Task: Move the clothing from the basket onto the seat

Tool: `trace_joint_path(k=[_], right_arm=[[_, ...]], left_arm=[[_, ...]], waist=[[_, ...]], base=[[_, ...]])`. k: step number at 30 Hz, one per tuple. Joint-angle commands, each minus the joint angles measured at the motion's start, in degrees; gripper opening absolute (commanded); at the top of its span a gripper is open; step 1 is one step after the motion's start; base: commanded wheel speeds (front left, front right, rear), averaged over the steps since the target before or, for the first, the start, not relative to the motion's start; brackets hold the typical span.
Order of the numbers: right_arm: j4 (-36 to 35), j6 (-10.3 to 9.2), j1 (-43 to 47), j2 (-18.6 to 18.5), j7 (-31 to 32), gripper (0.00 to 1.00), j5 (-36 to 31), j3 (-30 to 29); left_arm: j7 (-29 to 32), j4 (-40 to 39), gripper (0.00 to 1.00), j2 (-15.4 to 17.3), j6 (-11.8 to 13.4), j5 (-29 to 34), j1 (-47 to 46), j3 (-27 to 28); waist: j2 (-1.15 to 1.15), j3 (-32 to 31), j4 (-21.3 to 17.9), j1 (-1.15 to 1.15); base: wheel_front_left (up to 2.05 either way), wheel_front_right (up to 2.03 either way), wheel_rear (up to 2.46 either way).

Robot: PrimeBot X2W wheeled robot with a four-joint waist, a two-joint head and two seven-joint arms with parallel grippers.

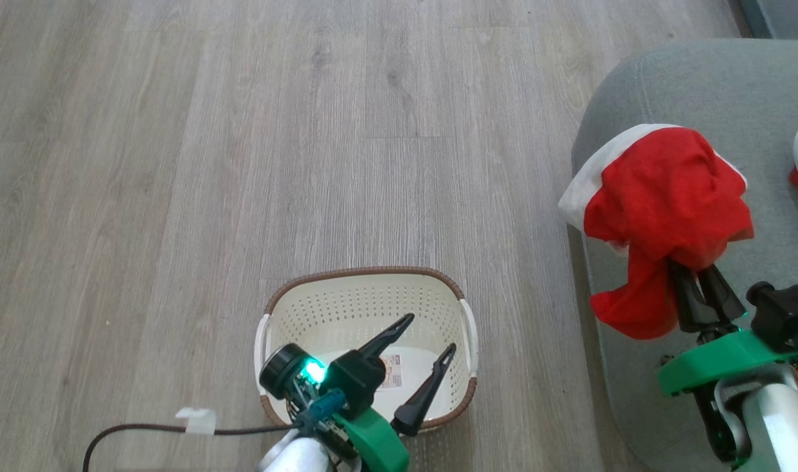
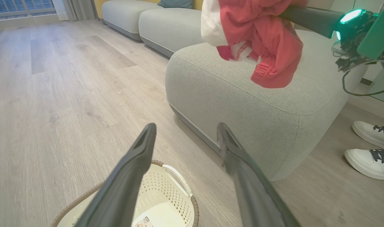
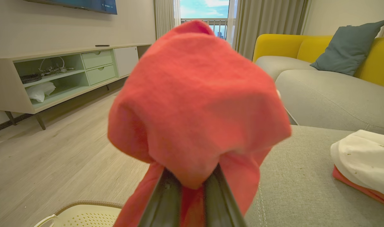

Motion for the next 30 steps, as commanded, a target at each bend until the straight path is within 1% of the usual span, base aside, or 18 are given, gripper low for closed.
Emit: trace_joint_path(k=[1,6,11,17,25,30], right_arm=[[-1.6,-0.01,-1.1,-0.7,-0.4,0.00,0.3,0.5],[-1.6,-0.01,-1.6,-0.7,-0.4,0.00,0.2,0.4],[-2.0,-0.01,-2.2,-0.7,-0.4,0.00,-0.2,0.1],[-2.7,-0.01,-2.9,-1.2,-0.4,0.00,-0.7,-0.4],[-4.0,-0.01,-3.9,-1.6,-0.4,0.00,-1.0,-1.4],[-4.5,-0.01,-4.7,-1.1,-0.4,0.00,-1.0,-2.3]], left_arm=[[-0.3,-1.6,1.00,-0.2,-0.2,-0.2,-1.5,1.5],[-0.3,-1.5,1.00,-0.2,-0.1,-0.3,-1.7,1.6],[-0.3,-1.5,1.00,-0.2,-0.1,-0.1,-1.6,1.6],[-0.3,-2.2,1.00,-0.2,0.2,0.0,-2.3,1.6],[-0.3,-2.5,1.00,-0.2,0.6,0.6,-4.5,0.9],[-0.3,-2.2,1.00,-0.2,0.5,1.5,-6.4,1.1]], waist=[[0.00,0.0,-0.1,0.00],[0.00,0.3,-0.6,0.00],[0.00,0.2,-2.8,0.00],[0.00,1.0,-7.1,0.00],[0.00,3.9,-14.8,0.00],[0.00,6.3,-20.1,0.00]], base=[[0.00,0.00,0.00],[0.00,0.00,0.00],[0.00,0.00,0.00],[0.00,0.00,0.00],[0.00,0.00,0.00],[0.00,0.00,0.00]])
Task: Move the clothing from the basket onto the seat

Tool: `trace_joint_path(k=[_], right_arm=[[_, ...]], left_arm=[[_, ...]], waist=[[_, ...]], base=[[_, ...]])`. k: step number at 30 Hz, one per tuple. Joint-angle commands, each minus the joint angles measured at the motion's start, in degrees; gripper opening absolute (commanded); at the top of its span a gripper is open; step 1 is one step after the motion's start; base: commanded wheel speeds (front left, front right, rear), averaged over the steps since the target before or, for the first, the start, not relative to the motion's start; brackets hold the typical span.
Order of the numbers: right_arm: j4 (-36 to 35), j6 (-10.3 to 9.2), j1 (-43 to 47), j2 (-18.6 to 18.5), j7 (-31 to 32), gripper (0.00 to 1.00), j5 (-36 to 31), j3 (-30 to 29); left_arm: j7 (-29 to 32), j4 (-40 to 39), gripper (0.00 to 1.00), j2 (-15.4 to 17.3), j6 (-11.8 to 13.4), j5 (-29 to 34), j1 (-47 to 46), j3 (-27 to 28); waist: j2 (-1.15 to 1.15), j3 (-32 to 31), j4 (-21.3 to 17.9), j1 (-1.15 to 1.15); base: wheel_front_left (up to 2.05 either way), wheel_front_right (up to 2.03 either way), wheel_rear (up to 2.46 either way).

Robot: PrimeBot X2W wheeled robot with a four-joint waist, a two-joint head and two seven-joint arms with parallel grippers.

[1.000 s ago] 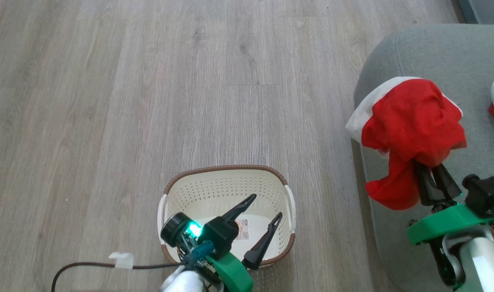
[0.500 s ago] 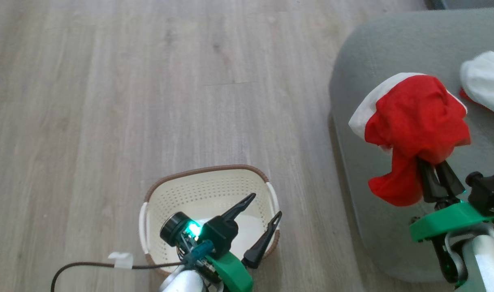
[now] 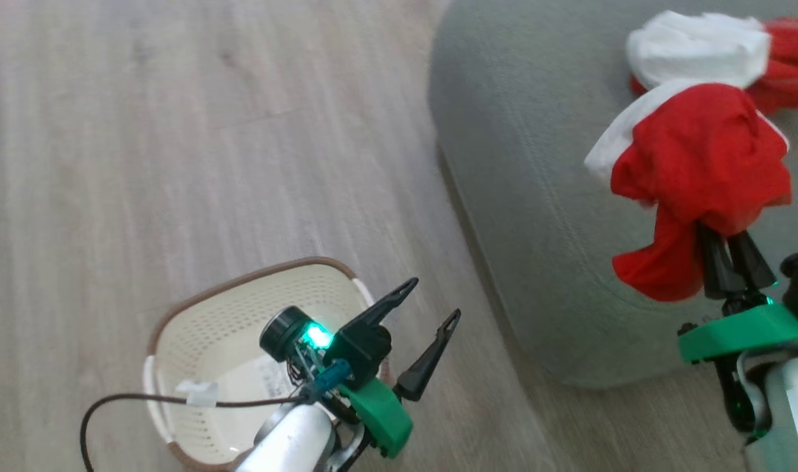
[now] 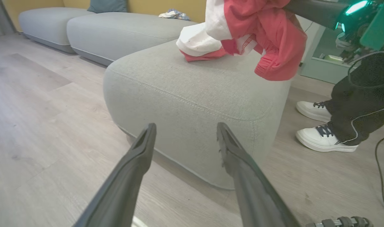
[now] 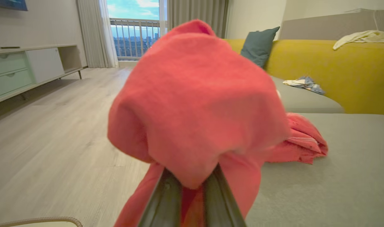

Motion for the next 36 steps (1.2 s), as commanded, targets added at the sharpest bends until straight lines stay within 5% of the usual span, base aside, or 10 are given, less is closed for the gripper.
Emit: trace_joint_path(k=[1,14,28,36], right_arm=[[-2.4,-0.01,-2.3,-0.9,-0.4,0.00,-0.2,0.2],[-1.7,-0.01,-2.9,1.3,-0.4,0.00,-0.4,-1.2],[-1.5,-0.01,-3.1,0.6,-0.4,0.00,-0.7,-2.3],[-4.0,-0.01,-8.5,-3.2,-0.4,0.00,0.4,-7.9]], left_arm=[[-0.3,-1.8,1.00,-0.2,-0.1,0.5,-2.5,1.3],[-0.3,-0.5,1.00,-0.2,-1.0,1.8,-4.4,0.8],[-0.3,-1.0,1.00,-0.2,-1.2,1.2,-4.2,-0.5],[-0.3,-0.3,1.00,-0.2,-1.2,2.2,-5.6,-0.7]], waist=[[0.00,2.5,-3.9,0.00],[0.00,4.8,-14.0,0.00],[0.00,4.3,-12.4,0.00],[0.00,7.6,-10.8,0.00]], base=[[0.00,0.00,0.00],[0.00,0.00,0.00],[0.00,0.00,0.00],[0.00,0.00,0.00]])
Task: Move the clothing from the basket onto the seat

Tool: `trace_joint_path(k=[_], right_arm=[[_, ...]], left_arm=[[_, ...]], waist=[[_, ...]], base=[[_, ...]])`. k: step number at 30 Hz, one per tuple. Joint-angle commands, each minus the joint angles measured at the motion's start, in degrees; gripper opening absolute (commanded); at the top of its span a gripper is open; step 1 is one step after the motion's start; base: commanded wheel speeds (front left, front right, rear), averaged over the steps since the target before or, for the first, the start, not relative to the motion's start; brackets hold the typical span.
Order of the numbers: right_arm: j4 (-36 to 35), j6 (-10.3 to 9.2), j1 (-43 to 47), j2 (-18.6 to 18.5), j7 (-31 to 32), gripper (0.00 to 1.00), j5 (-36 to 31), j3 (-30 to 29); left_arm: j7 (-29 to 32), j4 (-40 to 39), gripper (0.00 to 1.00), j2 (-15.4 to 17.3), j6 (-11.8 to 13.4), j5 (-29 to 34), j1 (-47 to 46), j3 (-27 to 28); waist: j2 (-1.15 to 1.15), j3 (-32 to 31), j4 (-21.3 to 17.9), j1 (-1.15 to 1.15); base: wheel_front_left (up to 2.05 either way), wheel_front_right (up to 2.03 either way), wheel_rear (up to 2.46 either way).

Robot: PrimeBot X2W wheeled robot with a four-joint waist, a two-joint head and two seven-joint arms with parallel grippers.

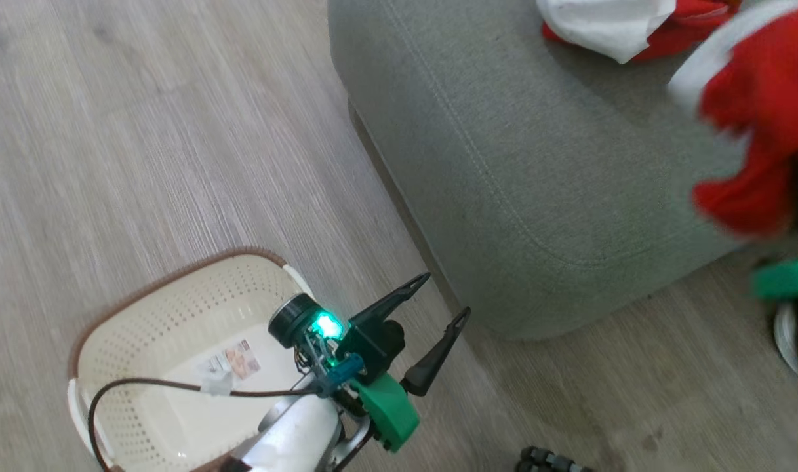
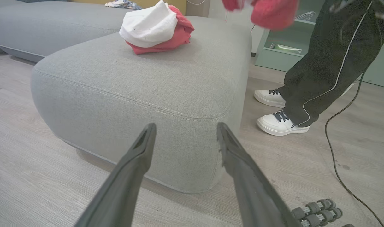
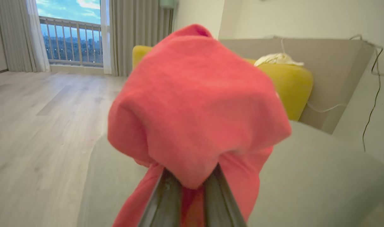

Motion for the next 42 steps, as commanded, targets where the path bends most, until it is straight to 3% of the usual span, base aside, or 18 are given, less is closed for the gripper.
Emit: trace_joint_path(k=[1,9,20,28,33,42], right_arm=[[-2.5,-0.01,-3.4,-2.4,-0.4,0.00,0.5,-0.1],[0.3,-0.01,-16.8,-10.1,-0.4,0.00,5.2,-4.9],[16.9,-0.01,-33.2,-20.5,-0.4,0.00,9.0,-5.0],[26.3,-0.01,-40.5,-22.9,-0.4,0.00,11.9,-0.9],[36.8,-0.01,-44.1,-24.9,-0.4,0.00,12.3,5.3],[51.2,-0.01,-49.9,-24.2,0.3,0.00,17.2,15.9]], left_arm=[[-0.3,-1.5,1.00,-0.3,-0.3,0.8,-2.9,1.2],[-0.3,0.6,1.00,0.1,-0.7,3.4,-7.1,0.4],[-0.3,2.1,1.00,1.3,-0.9,4.9,-13.3,-2.4],[-0.3,2.4,1.00,1.9,-1.0,5.4,-15.9,-2.8],[-0.3,2.3,1.00,1.8,-0.7,6.0,-16.9,-3.3],[-0.3,2.0,1.00,1.5,0.0,5.8,-17.7,-3.7]], waist=[[0.00,1.6,0.4,0.00],[0.00,10.4,1.6,0.00],[0.00,20.8,5.3,0.00],[0.00,25.0,7.4,0.00],[0.00,27.2,9.1,0.00],[0.00,29.0,11.1,0.00]], base=[[0.00,0.00,0.00],[0.00,0.00,0.00],[0.00,0.00,0.00],[0.00,0.00,0.00],[0.00,0.00,0.00],[0.00,0.00,0.00]])
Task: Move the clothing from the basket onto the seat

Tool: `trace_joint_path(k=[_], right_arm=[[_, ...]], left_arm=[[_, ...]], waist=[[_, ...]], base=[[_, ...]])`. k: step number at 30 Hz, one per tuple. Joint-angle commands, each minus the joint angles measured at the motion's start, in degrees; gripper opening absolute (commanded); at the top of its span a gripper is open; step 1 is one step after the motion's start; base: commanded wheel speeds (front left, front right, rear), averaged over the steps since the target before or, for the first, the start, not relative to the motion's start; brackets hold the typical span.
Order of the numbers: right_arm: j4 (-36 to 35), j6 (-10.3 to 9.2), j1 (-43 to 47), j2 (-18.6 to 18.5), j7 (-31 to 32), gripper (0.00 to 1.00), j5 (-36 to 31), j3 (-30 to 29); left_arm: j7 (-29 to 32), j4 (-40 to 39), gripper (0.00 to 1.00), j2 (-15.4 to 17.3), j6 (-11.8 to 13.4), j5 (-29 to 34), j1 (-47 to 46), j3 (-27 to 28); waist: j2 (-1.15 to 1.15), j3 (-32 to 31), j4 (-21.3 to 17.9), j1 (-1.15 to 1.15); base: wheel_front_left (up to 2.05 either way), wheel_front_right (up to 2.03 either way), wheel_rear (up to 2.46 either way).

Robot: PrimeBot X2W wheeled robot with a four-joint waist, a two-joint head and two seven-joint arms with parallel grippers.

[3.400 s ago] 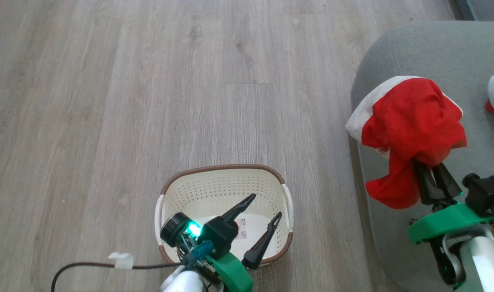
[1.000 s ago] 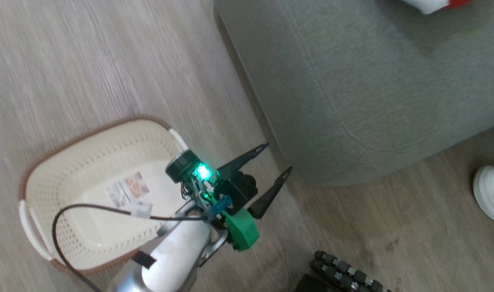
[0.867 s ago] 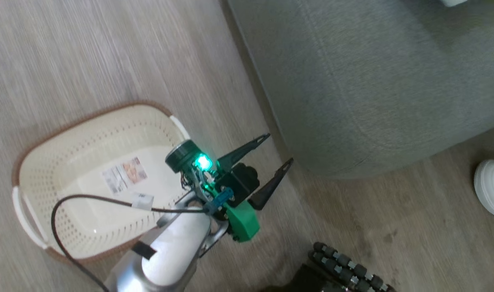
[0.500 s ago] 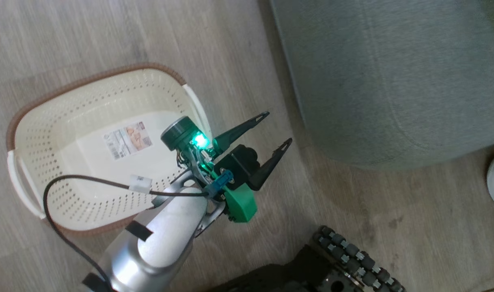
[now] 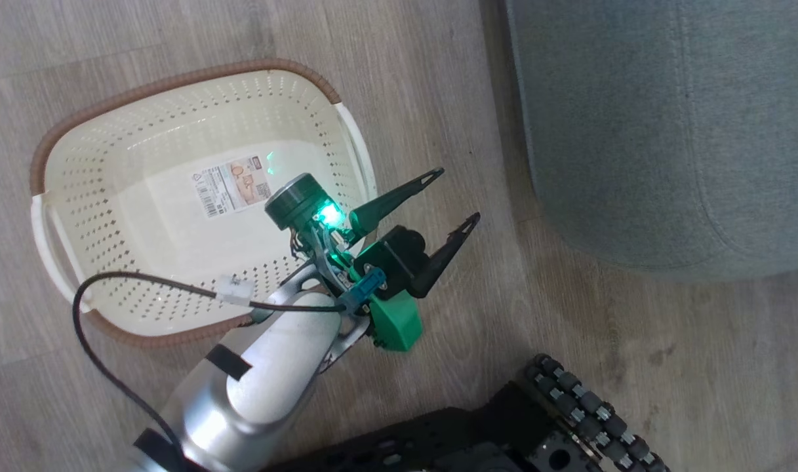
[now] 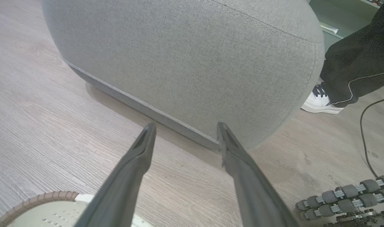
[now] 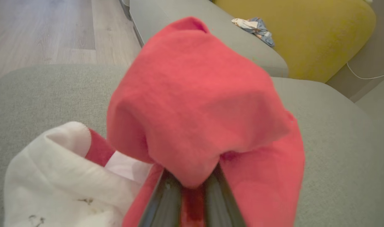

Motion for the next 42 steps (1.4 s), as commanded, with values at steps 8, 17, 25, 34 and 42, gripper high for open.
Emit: trace_joint_path(k=[8,17,25,34,42], right_arm=[[4.5,-0.01,-0.6,-2.5,1.0,0.00,4.1,6.9],[7.2,-0.01,-0.9,-2.9,-0.1,1.00,7.1,11.7],[7.8,-0.01,1.8,-4.1,-0.4,1.00,7.8,16.4],[1.3,-0.01,6.2,-6.2,-0.5,1.00,7.1,18.9],[-14.6,-0.01,15.1,-6.9,-0.5,1.00,6.2,12.9]], left_arm=[[-0.3,-2.2,1.00,-0.8,0.7,-0.3,-0.3,0.6],[-0.3,-2.1,1.00,-1.0,0.9,-1.1,0.2,1.0],[-0.3,-2.7,1.00,-1.7,0.9,-2.6,2.3,0.8],[-0.3,-3.9,1.00,-2.1,1.4,-4.6,6.2,2.0],[-0.3,-6.0,1.00,-2.2,2.2,-6.4,10.7,4.7]], waist=[[0.00,0.3,0.9,-0.01],[0.00,-3.2,0.1,-0.01],[0.00,-9.8,-0.2,-0.01],[0.00,-18.7,-0.3,-0.01],[0.00,-26.6,-0.1,-0.01]], base=[[0.00,0.00,0.00],[0.00,0.00,0.00],[0.00,0.00,0.00],[0.00,0.00,0.00],[0.00,0.00,0.00]])
